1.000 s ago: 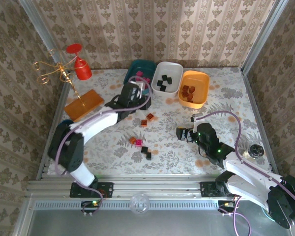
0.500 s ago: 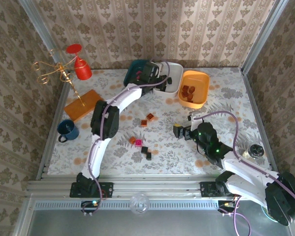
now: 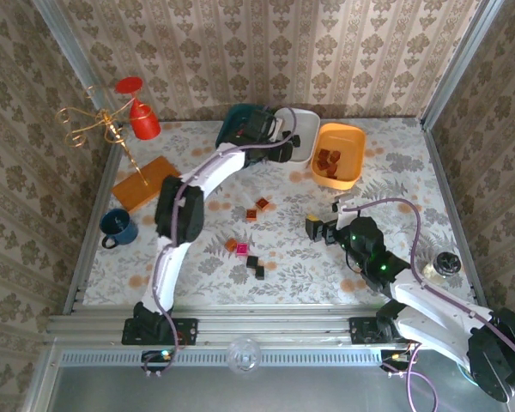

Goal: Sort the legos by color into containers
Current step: Place the lego in the container, then pick up the lego from the middle-left of the table.

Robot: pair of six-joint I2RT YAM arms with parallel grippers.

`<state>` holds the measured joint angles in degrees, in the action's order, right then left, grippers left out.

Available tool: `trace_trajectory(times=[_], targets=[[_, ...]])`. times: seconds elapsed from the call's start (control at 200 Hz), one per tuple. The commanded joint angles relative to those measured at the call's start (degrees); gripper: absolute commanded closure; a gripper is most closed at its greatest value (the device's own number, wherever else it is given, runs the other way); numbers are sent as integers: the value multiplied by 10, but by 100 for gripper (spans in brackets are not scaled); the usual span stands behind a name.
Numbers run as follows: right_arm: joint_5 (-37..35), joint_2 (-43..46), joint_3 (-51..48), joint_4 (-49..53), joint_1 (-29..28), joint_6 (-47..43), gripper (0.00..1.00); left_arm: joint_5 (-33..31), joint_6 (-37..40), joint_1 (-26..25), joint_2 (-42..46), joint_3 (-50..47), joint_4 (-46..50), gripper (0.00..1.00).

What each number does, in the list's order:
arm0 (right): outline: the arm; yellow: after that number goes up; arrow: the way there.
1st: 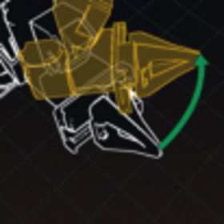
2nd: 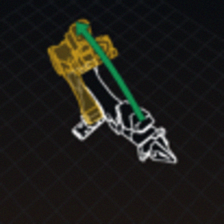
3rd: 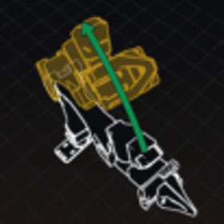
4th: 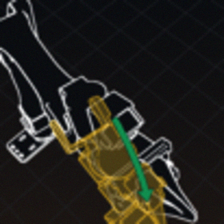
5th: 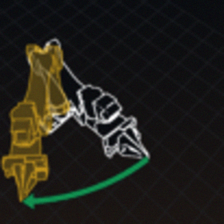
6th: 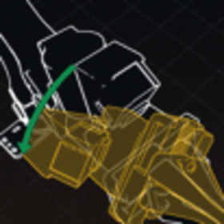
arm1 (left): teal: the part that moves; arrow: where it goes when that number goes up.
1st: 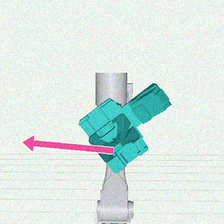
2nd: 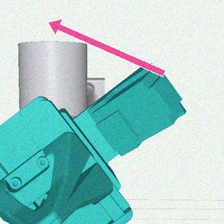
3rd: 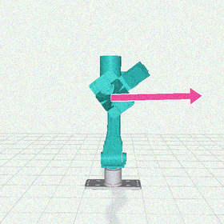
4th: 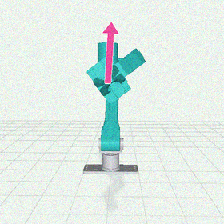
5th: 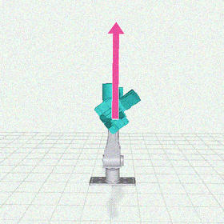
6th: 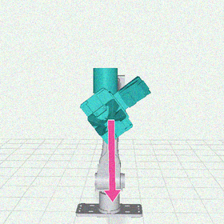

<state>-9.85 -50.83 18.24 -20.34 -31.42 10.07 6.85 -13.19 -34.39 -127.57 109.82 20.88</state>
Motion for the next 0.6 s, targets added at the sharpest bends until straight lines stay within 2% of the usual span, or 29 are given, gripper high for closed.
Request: trace_trajectory(times=[0.0, 0.09, 0.24, 0.44, 0.595], targets=[[-6, 8, 2, 17, -2, 5, 7, 15, -1, -9, 178, -206, -102, 30], [-5, 9, 7, 26, -2, 10, 7, 13, -24, -19, 289, -367, -142, 31], [-18, 14, 9, 39, -2, 14, 7, -14, -42, -70, 427, -545, -107, 35], [-26, 9, 8, 38, -2, 16, 7, -26, -106, -145, 555, -706, -57, 45], [-21, -7, 11, 36, -2, 21, 7, -8, -143, -185, 622, -769, -49, 48]])
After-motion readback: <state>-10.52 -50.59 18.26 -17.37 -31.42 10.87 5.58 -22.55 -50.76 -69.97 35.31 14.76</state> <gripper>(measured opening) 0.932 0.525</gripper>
